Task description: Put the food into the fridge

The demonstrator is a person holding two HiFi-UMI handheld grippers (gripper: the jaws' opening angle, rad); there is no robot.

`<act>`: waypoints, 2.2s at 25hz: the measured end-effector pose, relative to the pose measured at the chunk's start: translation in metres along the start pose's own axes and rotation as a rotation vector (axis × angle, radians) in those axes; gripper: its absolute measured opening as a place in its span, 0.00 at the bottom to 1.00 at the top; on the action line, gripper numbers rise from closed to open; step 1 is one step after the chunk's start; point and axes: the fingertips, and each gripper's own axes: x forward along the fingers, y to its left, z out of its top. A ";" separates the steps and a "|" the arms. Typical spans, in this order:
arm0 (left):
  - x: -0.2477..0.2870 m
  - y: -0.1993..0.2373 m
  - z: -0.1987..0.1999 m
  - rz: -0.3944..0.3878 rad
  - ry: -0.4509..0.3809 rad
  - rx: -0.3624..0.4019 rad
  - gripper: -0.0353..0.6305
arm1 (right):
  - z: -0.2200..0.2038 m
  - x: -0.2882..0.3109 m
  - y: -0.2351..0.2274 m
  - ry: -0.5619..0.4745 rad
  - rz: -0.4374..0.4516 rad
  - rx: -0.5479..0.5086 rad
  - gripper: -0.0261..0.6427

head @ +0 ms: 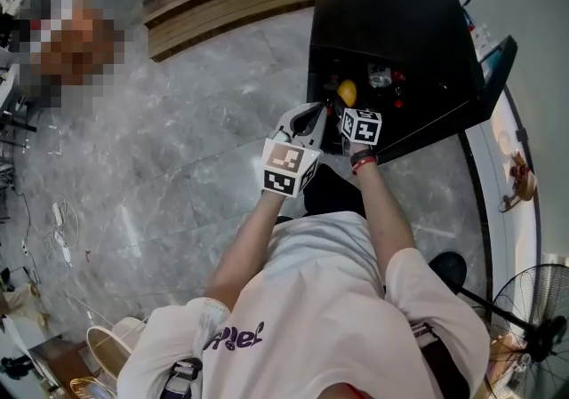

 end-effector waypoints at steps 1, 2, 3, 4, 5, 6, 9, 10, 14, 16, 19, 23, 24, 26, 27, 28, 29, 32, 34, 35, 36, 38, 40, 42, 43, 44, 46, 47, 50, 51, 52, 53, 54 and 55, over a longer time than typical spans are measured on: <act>0.001 0.001 0.001 0.001 -0.001 0.000 0.08 | 0.000 0.002 0.000 0.000 0.000 0.000 0.50; 0.001 0.003 0.002 0.006 -0.004 -0.005 0.08 | 0.001 0.005 0.000 0.000 0.001 0.000 0.50; 0.002 0.005 0.003 0.011 -0.006 -0.009 0.08 | 0.002 0.007 -0.001 0.000 0.003 -0.002 0.50; 0.003 0.007 0.003 0.016 -0.007 -0.010 0.08 | 0.003 0.010 -0.002 0.001 0.004 -0.004 0.50; 0.005 0.008 0.002 0.019 -0.006 -0.010 0.08 | 0.003 0.014 -0.003 0.003 0.005 -0.006 0.50; 0.008 0.009 0.002 0.020 -0.005 -0.010 0.08 | 0.004 0.017 -0.005 0.005 0.005 -0.006 0.50; 0.014 0.011 -0.002 0.021 -0.001 -0.010 0.08 | 0.002 0.025 -0.012 0.013 -0.002 -0.003 0.50; 0.016 0.012 -0.003 0.023 -0.001 -0.009 0.08 | 0.002 0.029 -0.014 0.016 -0.002 -0.006 0.50; 0.025 0.012 -0.002 0.007 0.000 0.002 0.08 | 0.004 0.042 -0.023 0.026 -0.006 -0.030 0.50; 0.029 0.012 -0.001 -0.001 -0.001 -0.002 0.08 | 0.006 0.047 -0.028 0.034 -0.008 -0.032 0.50; 0.030 0.015 0.002 0.007 -0.007 -0.007 0.08 | 0.003 0.054 -0.031 0.058 -0.010 -0.034 0.50; 0.032 0.016 0.003 0.000 -0.007 -0.013 0.08 | 0.002 0.062 -0.037 0.064 -0.017 -0.019 0.50; 0.032 0.016 0.001 -0.003 -0.004 -0.018 0.08 | 0.003 0.063 -0.038 0.058 -0.014 -0.014 0.51; 0.031 0.017 -0.001 -0.006 0.000 -0.021 0.08 | 0.003 0.067 -0.038 0.052 -0.012 -0.017 0.51; 0.032 0.018 -0.002 -0.006 0.001 -0.020 0.08 | 0.004 0.069 -0.038 0.054 -0.015 -0.023 0.51; 0.032 0.019 -0.001 -0.005 0.001 -0.018 0.08 | 0.006 0.071 -0.038 0.057 -0.016 -0.027 0.50; 0.032 0.020 0.000 -0.003 -0.001 -0.018 0.08 | 0.007 0.072 -0.038 0.061 -0.015 -0.027 0.51; 0.032 0.023 0.002 0.004 -0.009 -0.018 0.08 | 0.009 0.072 -0.036 0.067 -0.008 -0.023 0.51; 0.032 0.023 0.001 0.005 -0.010 -0.016 0.08 | 0.008 0.073 -0.036 0.066 -0.005 -0.025 0.51; 0.032 0.023 0.000 0.005 -0.009 -0.016 0.08 | 0.007 0.073 -0.035 0.066 -0.003 -0.028 0.51; 0.032 0.023 -0.001 0.004 -0.008 -0.016 0.08 | 0.006 0.073 -0.034 0.069 -0.001 -0.032 0.51; 0.031 0.022 -0.003 -0.001 -0.004 -0.014 0.08 | 0.002 0.072 -0.034 0.085 -0.004 -0.036 0.53; 0.031 0.023 -0.003 -0.002 -0.003 -0.011 0.08 | -0.004 0.072 -0.032 0.101 -0.003 -0.033 0.54; 0.031 0.024 -0.002 0.004 -0.006 -0.012 0.08 | -0.008 0.073 -0.030 0.107 0.004 -0.028 0.55; 0.031 0.025 -0.002 0.006 -0.007 -0.013 0.08 | -0.009 0.073 -0.029 0.109 0.005 -0.026 0.55; 0.030 0.026 -0.001 0.008 -0.008 -0.013 0.08 | -0.009 0.073 -0.029 0.114 0.003 -0.026 0.56; 0.028 0.027 0.000 0.012 -0.009 -0.013 0.08 | -0.009 0.070 -0.029 0.124 -0.008 -0.029 0.59; 0.027 0.028 0.000 0.014 -0.008 -0.013 0.08 | -0.008 0.068 -0.028 0.126 -0.010 -0.028 0.60; 0.026 0.030 0.000 0.020 -0.009 -0.015 0.08 | -0.007 0.067 -0.025 0.115 -0.002 -0.030 0.60; 0.025 0.029 0.000 0.020 -0.010 -0.014 0.08 | -0.008 0.067 -0.026 0.113 -0.002 -0.031 0.60; 0.025 0.029 0.000 0.020 -0.010 -0.013 0.08 | -0.010 0.067 -0.026 0.113 -0.003 -0.030 0.60; 0.024 0.028 0.000 0.019 -0.010 -0.012 0.08 | -0.011 0.065 -0.026 0.116 -0.005 -0.027 0.61; 0.023 0.027 -0.001 0.017 -0.009 -0.012 0.08 | -0.013 0.063 -0.026 0.119 -0.007 -0.023 0.61; 0.022 0.026 -0.001 0.015 -0.007 -0.013 0.08 | -0.014 0.060 -0.026 0.121 -0.009 -0.020 0.61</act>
